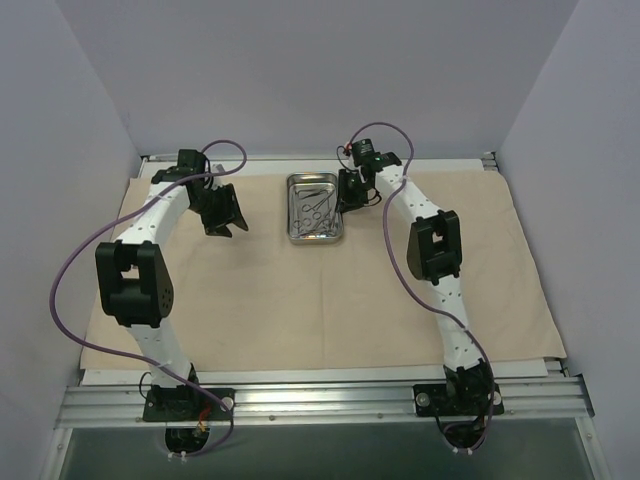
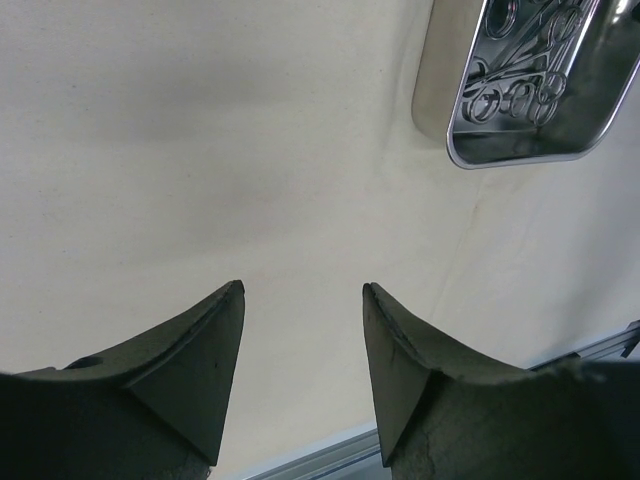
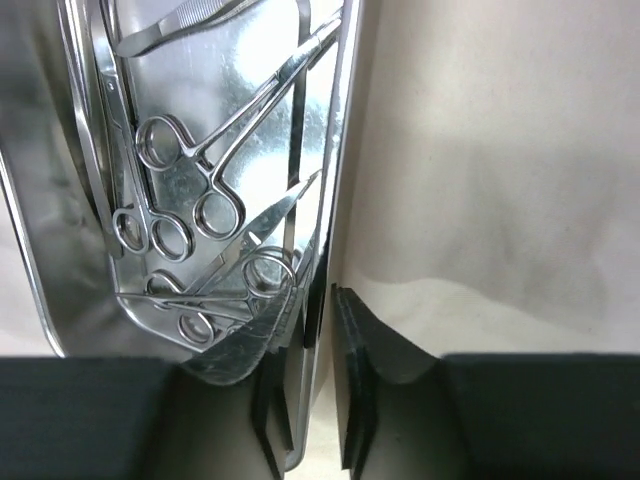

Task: Open and lay out the surgical kit
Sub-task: Pick up the container from the surgical kit.

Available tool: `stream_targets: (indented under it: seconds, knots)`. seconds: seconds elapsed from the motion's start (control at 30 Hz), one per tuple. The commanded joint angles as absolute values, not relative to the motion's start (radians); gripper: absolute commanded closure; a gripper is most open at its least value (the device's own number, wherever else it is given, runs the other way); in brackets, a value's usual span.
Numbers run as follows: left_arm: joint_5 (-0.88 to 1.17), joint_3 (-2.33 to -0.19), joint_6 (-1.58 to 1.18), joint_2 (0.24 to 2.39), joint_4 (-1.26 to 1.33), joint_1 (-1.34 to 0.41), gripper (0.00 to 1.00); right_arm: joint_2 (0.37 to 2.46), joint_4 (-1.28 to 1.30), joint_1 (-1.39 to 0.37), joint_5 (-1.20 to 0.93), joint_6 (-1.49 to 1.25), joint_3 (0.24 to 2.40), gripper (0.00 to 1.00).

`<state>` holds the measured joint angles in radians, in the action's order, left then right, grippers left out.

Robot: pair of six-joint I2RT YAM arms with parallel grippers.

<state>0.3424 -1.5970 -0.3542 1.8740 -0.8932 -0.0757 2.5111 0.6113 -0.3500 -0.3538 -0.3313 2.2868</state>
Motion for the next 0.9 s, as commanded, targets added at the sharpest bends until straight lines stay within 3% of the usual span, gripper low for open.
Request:
stream_targets:
  seconds: [0.0, 0.1, 0.5, 0.87]
  knots:
    - [0.368, -1.608, -0.333, 1.844, -0.861, -0.072, 0.41, 2.539, 0.681, -0.357, -0.313, -0.262, 2.342, 0.83]
    - [0.373, -1.608, -0.331, 1.842, -0.864, -0.071, 0.41, 2.546, 0.686, -0.354, -0.308, -0.238, 2.348, 1.00]
    - [0.383, -1.629, -0.354, 1.832, -0.887, -0.048, 0.39, 2.422, 0.574, -0.379, -0.386, -0.224, 2.376, 1.00]
    - [0.376, -1.597, -0.403, 1.784, -0.874, 0.095, 0.36, 2.355, 0.552, -0.498, -0.497, -0.134, 2.372, 1.00]
